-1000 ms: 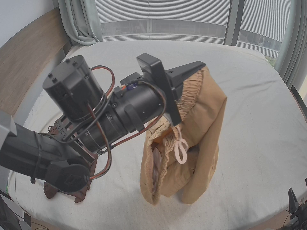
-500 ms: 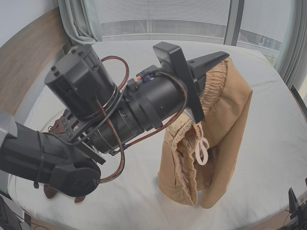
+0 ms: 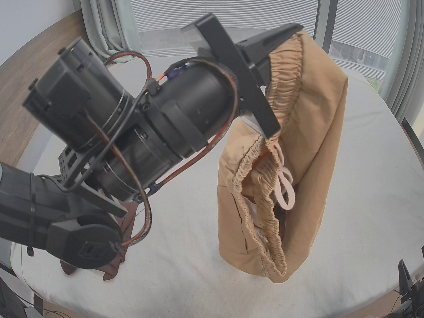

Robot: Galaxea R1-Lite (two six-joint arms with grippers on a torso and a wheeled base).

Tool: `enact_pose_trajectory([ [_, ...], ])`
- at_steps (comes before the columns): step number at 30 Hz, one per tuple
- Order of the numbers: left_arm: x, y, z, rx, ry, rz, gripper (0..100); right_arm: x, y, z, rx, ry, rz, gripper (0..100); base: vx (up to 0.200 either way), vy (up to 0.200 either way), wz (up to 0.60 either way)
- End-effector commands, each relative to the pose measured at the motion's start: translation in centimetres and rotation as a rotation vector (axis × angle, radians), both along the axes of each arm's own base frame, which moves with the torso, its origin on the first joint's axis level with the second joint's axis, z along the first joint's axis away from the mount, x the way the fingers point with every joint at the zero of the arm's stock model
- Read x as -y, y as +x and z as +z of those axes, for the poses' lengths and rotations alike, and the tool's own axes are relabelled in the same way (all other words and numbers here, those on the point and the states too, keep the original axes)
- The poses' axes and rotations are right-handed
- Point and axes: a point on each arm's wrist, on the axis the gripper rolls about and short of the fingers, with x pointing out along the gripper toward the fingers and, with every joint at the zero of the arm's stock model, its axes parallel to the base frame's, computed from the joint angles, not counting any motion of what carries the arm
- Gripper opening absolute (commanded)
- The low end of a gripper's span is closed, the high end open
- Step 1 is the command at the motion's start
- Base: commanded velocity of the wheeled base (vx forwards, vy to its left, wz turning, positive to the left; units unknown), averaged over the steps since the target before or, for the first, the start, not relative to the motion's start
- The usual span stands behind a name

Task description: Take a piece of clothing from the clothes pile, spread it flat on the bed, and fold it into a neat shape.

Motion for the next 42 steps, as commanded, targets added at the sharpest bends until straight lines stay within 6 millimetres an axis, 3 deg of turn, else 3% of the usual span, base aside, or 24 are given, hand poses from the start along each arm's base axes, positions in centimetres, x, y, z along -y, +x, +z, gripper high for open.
enact_pose_trajectory([
  [1, 0.1, 1.4, -1.8, -0.038, 0.046, 0.031, 0, 0.0, 0.0, -0.5, -0.001, 0.000, 0.000, 100, 0.000, 0.000, 0.00],
  [5, 0.6, 3.1, -5.3, -0.096, 0.133, 0.064, 0, 0.0, 0.0, -0.5, -0.001, 0.000, 0.000, 100, 0.000, 0.000, 0.00],
  [9, 0.1, 3.9, -6.9, -0.077, 0.194, 0.118, 0, 0.0, 0.0, -0.5, -0.001, 0.001, 0.000, 100, 0.000, 0.000, 0.00],
  [23, -5.2, 4.2, -10.5, 0.072, 0.371, 0.411, 0, 0.0, 0.0, -0.5, -0.001, 0.001, 0.001, 100, 0.000, 0.000, 0.00],
  [42, -11.6, 3.5, -14.6, 0.129, 0.602, 0.644, 0, 0.0, 0.0, -0.5, -0.001, -0.002, 0.004, 100, 0.000, 0.000, 0.00],
])
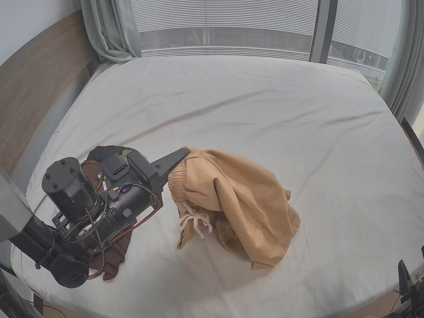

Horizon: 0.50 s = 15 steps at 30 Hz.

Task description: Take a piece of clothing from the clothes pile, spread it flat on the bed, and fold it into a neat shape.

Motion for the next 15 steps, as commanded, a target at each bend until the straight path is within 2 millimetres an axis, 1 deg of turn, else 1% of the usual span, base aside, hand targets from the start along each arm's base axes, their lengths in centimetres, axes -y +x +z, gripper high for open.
enact_pose_trajectory([
  [1, -1.6, 0.0, -1.3, -0.008, 0.082, 0.057, 0, 0.0, 0.0, -0.5, -0.001, -0.002, 0.000, 100, 0.000, 0.000, 0.00],
  [6, -2.5, 0.0, -3.4, -0.010, 0.222, 0.094, 0, 0.0, 0.0, -0.5, -0.001, -0.003, 0.003, 100, 0.000, 0.000, 0.00],
  [9, -2.8, -0.3, -3.9, -0.014, 0.254, 0.097, 0, 0.0, 0.0, -0.5, -0.003, -0.005, 0.003, 100, 0.000, 0.000, 0.00],
  [10, -3.5, -0.1, -4.6, -0.021, 0.301, 0.119, 0, 0.0, 0.0, -0.5, -0.003, -0.005, 0.003, 100, 0.000, 0.000, 0.00],
  [15, -4.6, 1.2, -6.4, -0.032, 0.392, 0.159, 0, 0.0, 0.0, -0.5, -0.003, -0.005, 0.005, 100, 0.000, 0.000, 0.00],
])
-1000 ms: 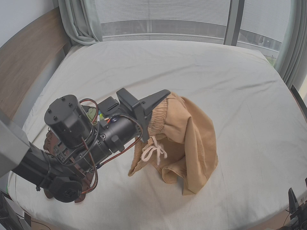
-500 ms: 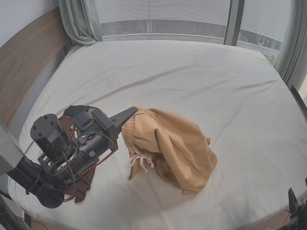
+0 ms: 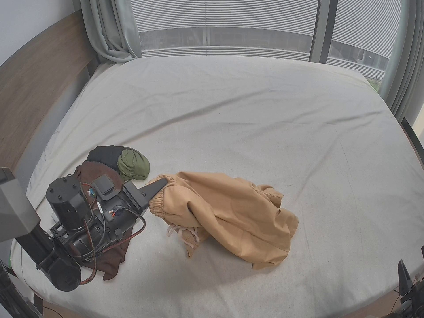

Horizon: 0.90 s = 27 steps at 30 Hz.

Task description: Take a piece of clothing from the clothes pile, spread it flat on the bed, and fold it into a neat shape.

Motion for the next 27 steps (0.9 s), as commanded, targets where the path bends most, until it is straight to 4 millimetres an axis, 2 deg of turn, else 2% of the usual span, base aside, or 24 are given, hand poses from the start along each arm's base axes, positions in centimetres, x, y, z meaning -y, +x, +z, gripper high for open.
enact_pose_trajectory([
  [1, -1.1, 1.2, -2.3, -0.054, 0.073, 0.039, 0, 0.0, 0.0, -0.5, -0.003, 0.000, 0.001, 100, 0.000, 0.000, 0.00],
  [9, -1.2, 1.8, -2.9, -0.061, 0.081, 0.049, 0, 0.0, 0.0, -0.5, 0.000, -0.002, 0.001, 100, 0.000, 0.000, 0.00],
  [22, -2.6, 2.4, -3.4, -0.079, 0.087, 0.065, 0, 0.0, 0.0, -0.5, -0.001, -0.012, 0.004, 100, 0.000, 0.000, 0.00],
  [27, -3.5, 3.0, -4.1, -0.052, 0.171, 0.097, 0, 0.0, 0.0, -0.5, 0.000, -0.012, 0.004, 100, 0.000, 0.000, 0.00],
])
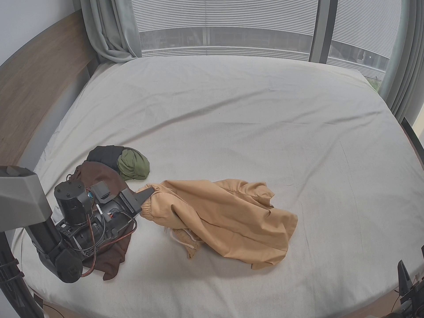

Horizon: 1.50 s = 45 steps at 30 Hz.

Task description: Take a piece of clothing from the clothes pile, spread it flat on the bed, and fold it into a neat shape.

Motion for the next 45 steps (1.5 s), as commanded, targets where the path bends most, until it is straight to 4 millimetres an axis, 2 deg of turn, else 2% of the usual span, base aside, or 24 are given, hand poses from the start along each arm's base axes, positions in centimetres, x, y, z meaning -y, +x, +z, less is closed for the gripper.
enact_pose_trajectory([
  [1, -0.6, 0.4, -0.7, -0.006, 0.036, 0.021, 0, 0.0, 0.0, -0.5, -0.001, 0.000, 0.000, 100, 0.000, 0.000, 0.00],
  [5, -0.4, 0.3, -1.2, -0.012, 0.070, 0.009, 0, 0.0, 0.0, -0.5, -0.001, 0.002, 0.000, 100, 0.000, 0.000, 0.00],
  [16, -0.1, -0.2, -1.0, -0.010, 0.070, -0.009, 0, 0.0, 0.0, -0.1, 0.033, 0.008, 0.005, 100, 0.000, 0.000, 0.00],
  [17, 0.0, -0.3, -1.0, -0.007, 0.071, -0.012, 0, 0.0, -0.7, 2.4, 0.165, 0.003, 0.007, 100, 0.000, 0.000, 0.00],
  [19, 0.1, -0.3, -0.9, -0.004, 0.070, -0.015, 0, 0.0, -1.6, 5.0, 0.266, 0.009, 0.009, 100, 0.000, 0.000, 0.00],
  [20, 0.2, -0.3, -0.9, -0.003, 0.070, -0.018, 0, 0.1, -1.8, 7.4, 0.288, 0.019, 0.027, 100, 0.000, 0.000, 0.00],
  [21, 0.2, -0.3, -0.9, -0.003, 0.070, -0.018, 0, 0.2, -1.3, 8.4, 0.255, 0.031, 0.051, 100, 0.000, 0.000, 0.00],
  [25, 0.3, -0.2, -0.8, 0.002, 0.068, -0.020, 0, 0.2, 0.6, 9.2, 0.125, 0.232, 0.205, 100, 0.000, 0.000, 0.00],
  [27, 0.3, -0.2, -0.7, 0.006, 0.067, -0.018, 0, -0.3, 2.8, 10.0, -0.002, 0.335, 0.305, 100, 0.000, 0.000, 0.00],
  [30, 0.3, -0.2, -0.7, 0.008, 0.066, -0.018, 0, -0.8, 4.2, 11.0, -0.052, 0.338, 0.375, 100, 0.000, 0.000, 0.00],
  [32, 0.3, -0.2, -0.7, 0.008, 0.066, -0.018, 0, -1.5, 5.8, 12.0, -0.100, 0.332, 0.445, 100, 0.000, 0.000, 0.00],
  [37, 0.3, -0.2, -0.7, 0.008, 0.066, -0.018, 0, -2.8, 9.3, 13.7, -0.174, 0.321, 0.476, 100, 0.000, 0.000, 0.00],
  [40, 0.3, -0.1, -0.7, 0.006, 0.067, -0.016, 0, -3.5, 11.0, 13.8, -0.232, 0.316, 0.514, 100, 0.000, 0.000, 0.00],
  [41, 0.3, -0.1, -0.7, 0.006, 0.067, -0.016, 0, -3.5, 11.0, 13.8, -0.232, 0.316, 0.514, 100, 0.000, 0.000, 0.00],
  [45, 0.3, -0.1, -0.8, 0.004, 0.065, -0.021, 0, -4.4, 13.5, 13.2, -0.296, 0.261, 0.576, 100, 0.000, 0.000, 0.00],
])
